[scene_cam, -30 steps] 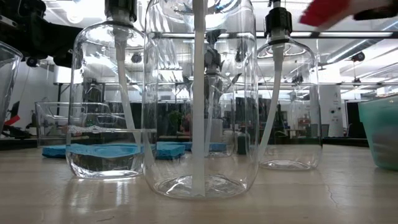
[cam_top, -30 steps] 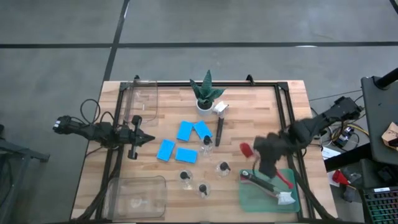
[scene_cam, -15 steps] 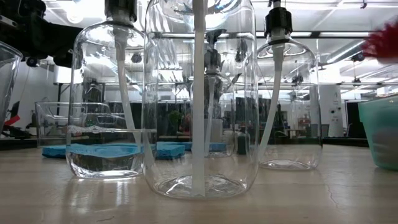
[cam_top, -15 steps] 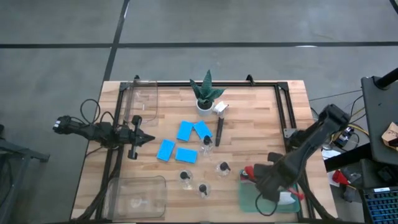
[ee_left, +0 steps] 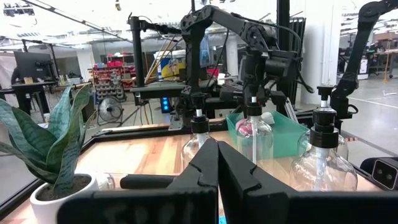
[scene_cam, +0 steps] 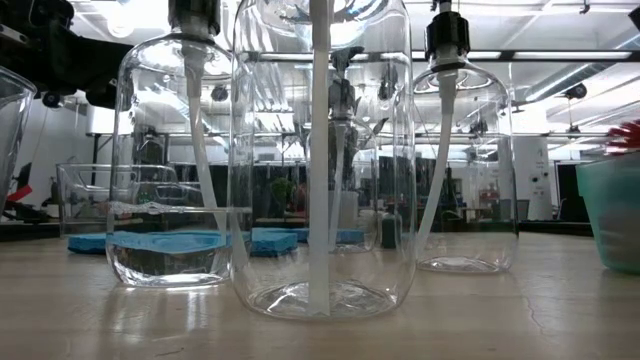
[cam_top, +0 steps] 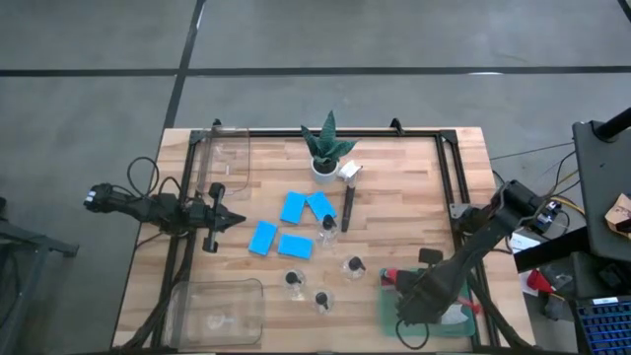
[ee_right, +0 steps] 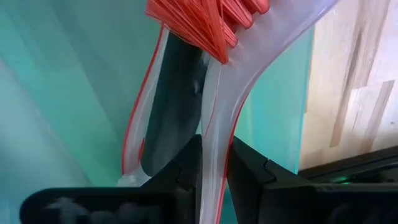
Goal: Pick & Place Kitchen Sink Supplies
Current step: Put the red dish brush into the green bin, then put the black dish brush into the green bin
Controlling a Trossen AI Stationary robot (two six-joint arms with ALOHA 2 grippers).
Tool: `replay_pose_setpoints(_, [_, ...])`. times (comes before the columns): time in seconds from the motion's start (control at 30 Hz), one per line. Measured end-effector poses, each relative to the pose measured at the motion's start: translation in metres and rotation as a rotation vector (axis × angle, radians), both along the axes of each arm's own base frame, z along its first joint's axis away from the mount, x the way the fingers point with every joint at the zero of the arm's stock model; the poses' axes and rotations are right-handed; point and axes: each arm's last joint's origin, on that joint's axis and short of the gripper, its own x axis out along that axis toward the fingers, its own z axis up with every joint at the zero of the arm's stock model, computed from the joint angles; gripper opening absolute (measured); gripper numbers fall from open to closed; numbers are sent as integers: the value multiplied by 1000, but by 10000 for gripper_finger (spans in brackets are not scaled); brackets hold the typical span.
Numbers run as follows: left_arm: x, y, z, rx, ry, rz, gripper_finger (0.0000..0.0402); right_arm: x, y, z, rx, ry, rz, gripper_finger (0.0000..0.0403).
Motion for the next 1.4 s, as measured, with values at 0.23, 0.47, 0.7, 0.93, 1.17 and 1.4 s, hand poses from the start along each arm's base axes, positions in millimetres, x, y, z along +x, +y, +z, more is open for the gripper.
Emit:
replay_pose_setpoints(0.23, [0, 0, 0, 0, 0, 0, 0, 1, 0, -1, 8, -2, 4, 70])
replay_pose_setpoints(0.47, [0, 0, 0, 0, 0, 0, 0, 2, 1, 5, 22, -15, 0, 130])
replay_pose_setpoints(0.7, [0, 0, 0, 0, 0, 0, 0, 3, 3, 17, 48, -39, -10, 189])
replay_pose_setpoints(0.93, [0, 0, 0, 0, 1, 0, 0, 3, 2, 42, 58, -80, -79, 199])
replay_pose_setpoints(1.17, [0, 0, 0, 0, 1, 0, 0, 8, -16, 73, -51, -352, -315, 189])
replay_pose_setpoints(1.4, [0, 0, 0, 0, 1, 0, 0, 11, -69, 99, -60, -502, -771, 187])
